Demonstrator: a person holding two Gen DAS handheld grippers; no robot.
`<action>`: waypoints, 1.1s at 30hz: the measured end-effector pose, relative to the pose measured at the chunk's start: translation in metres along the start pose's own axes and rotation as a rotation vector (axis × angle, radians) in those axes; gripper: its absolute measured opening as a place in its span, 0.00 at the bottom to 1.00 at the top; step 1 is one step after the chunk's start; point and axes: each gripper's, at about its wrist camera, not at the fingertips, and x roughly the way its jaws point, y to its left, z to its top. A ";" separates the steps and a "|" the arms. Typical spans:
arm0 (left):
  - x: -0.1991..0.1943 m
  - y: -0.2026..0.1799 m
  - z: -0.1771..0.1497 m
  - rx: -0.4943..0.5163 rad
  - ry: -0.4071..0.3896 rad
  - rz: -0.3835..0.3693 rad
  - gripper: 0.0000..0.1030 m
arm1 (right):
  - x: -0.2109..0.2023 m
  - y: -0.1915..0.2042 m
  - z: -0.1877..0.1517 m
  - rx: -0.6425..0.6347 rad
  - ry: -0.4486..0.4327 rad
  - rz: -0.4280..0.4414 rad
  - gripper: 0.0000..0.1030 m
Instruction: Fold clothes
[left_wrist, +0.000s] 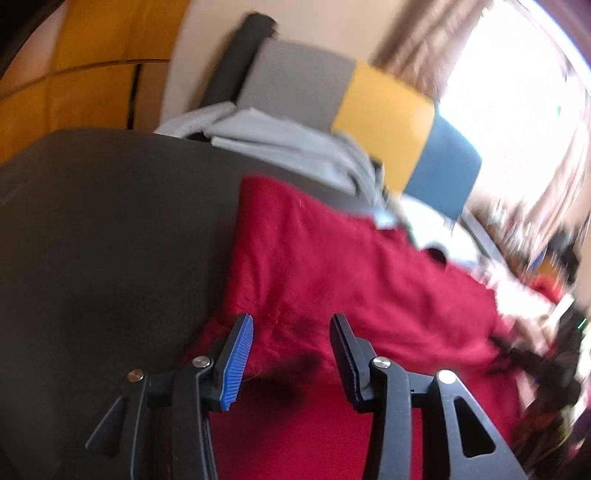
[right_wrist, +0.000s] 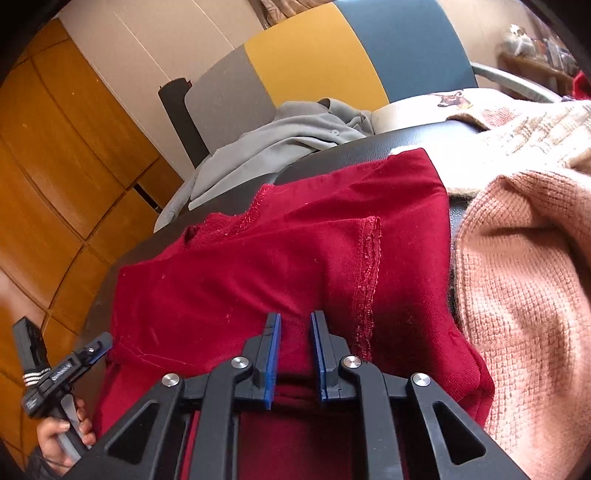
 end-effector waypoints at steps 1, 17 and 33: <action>-0.003 0.001 -0.004 -0.010 -0.014 -0.022 0.45 | -0.003 0.006 0.005 -0.006 0.004 -0.017 0.22; 0.011 0.017 -0.019 -0.092 0.008 -0.141 0.47 | 0.203 0.228 0.114 -0.233 0.563 0.564 1.00; 0.018 0.023 -0.018 -0.105 -0.015 -0.130 0.47 | 0.312 0.285 0.077 -0.074 0.771 0.918 0.96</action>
